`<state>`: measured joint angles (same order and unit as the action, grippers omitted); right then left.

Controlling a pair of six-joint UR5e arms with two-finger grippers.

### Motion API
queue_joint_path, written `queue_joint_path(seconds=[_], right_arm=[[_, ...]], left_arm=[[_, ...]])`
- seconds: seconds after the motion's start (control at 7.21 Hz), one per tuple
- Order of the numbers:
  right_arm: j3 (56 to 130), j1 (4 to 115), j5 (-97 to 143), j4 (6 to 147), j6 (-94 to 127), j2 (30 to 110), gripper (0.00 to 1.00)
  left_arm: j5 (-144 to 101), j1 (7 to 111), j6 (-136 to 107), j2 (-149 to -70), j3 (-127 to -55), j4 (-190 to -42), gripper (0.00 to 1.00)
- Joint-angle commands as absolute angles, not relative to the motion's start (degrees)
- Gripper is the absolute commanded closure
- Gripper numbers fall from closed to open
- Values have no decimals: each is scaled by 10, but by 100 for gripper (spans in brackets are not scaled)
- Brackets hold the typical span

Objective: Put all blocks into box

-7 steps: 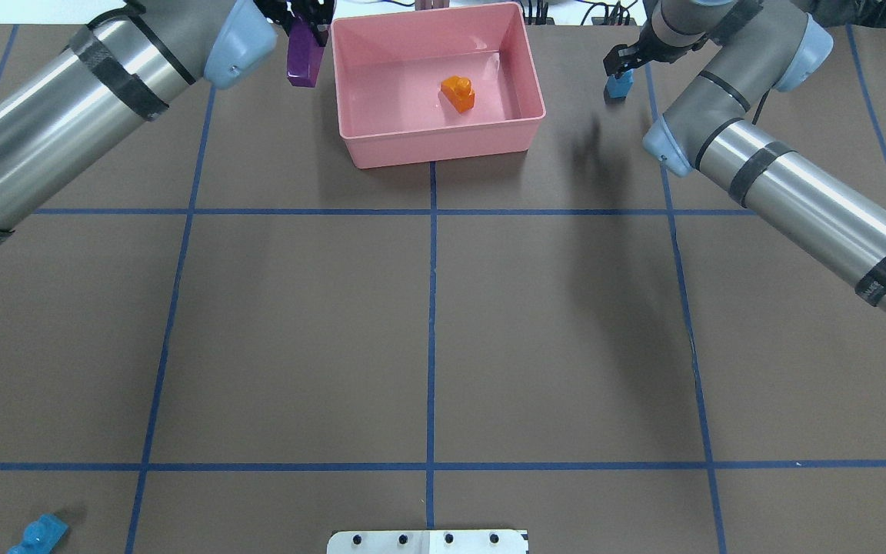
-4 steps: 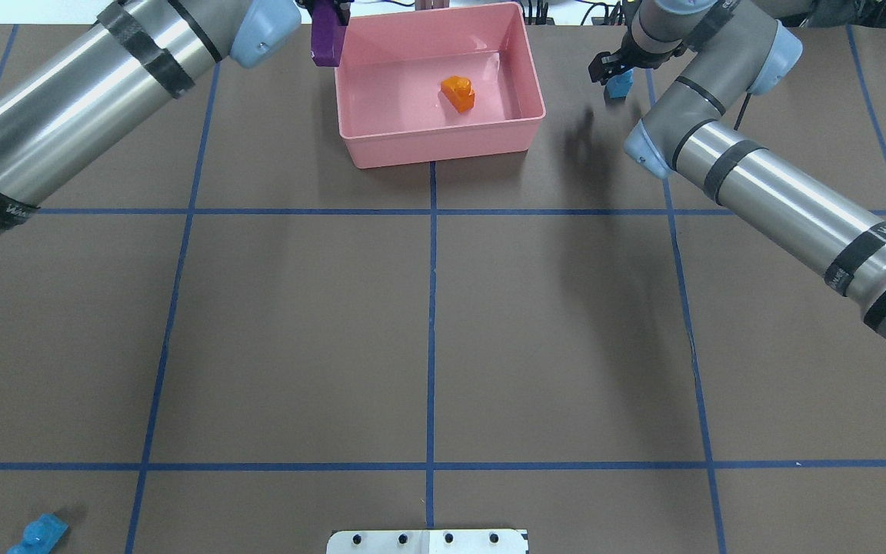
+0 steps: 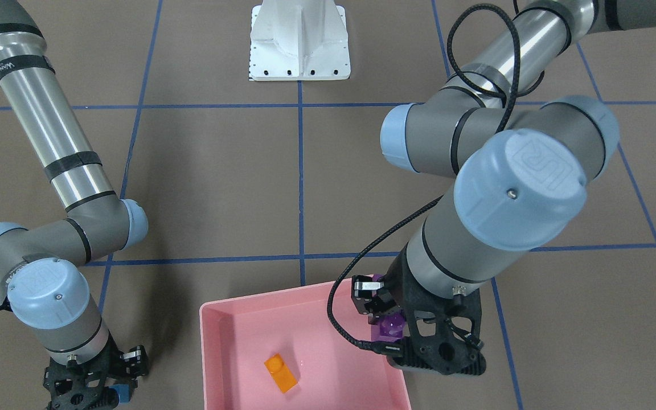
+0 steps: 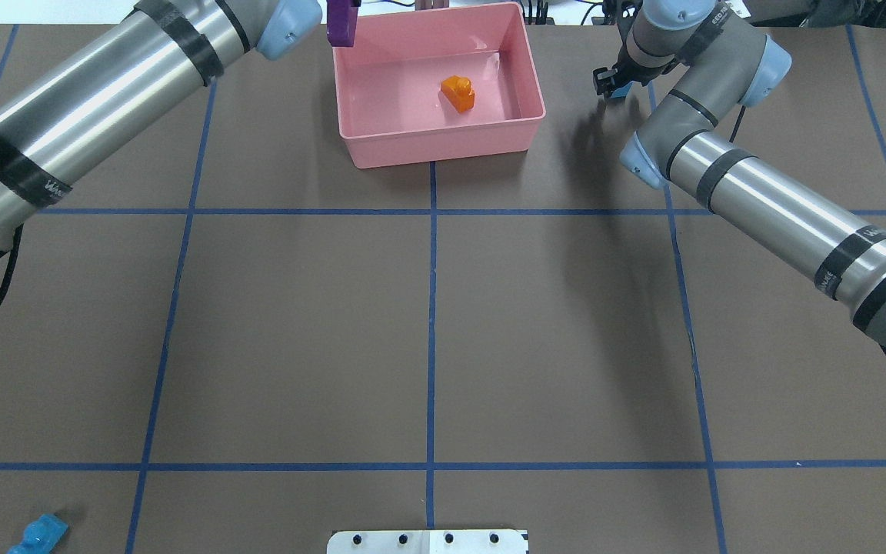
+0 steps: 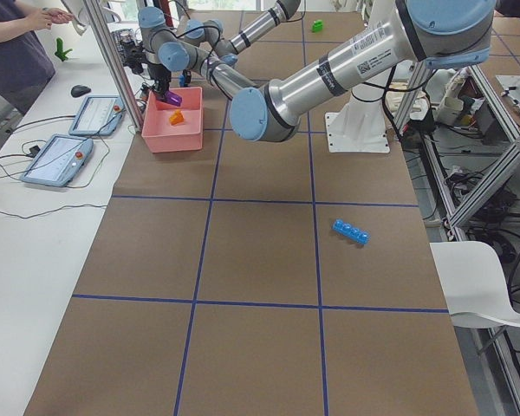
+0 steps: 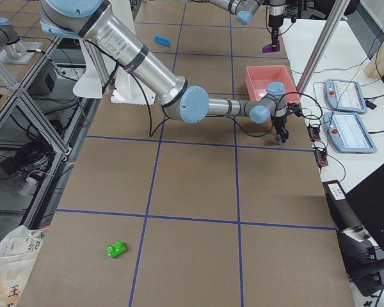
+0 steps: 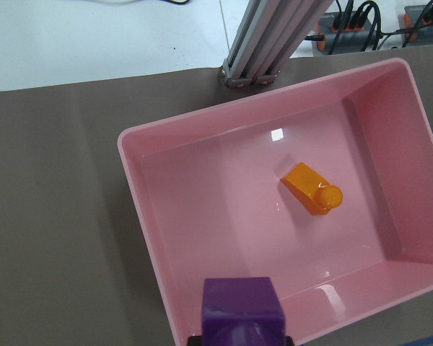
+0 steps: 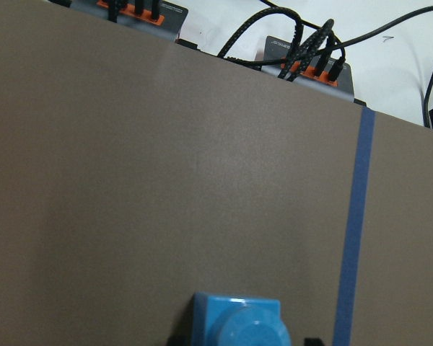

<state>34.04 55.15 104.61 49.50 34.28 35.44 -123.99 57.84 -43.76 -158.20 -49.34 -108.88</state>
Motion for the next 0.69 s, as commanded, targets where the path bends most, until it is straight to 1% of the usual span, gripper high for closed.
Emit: queue_joint_path(seconds=[0.0, 0.14, 0.28, 0.55], right_arm=[[339, 554, 1046, 495, 343, 353, 75], [339, 555, 1046, 495, 343, 352, 80], [339, 558, 1046, 495, 343, 351, 80], [340, 586, 1074, 496, 343, 340, 100]], left_arm=[[-1168, 541, -501, -1590, -432, -1190, 100], [-1140, 525, -517, -1595, -405, -1226, 100], [-1103, 503, -541, -1598, -397, -1234, 100], [-1100, 483, -579, -1601, -397, -1234, 100]])
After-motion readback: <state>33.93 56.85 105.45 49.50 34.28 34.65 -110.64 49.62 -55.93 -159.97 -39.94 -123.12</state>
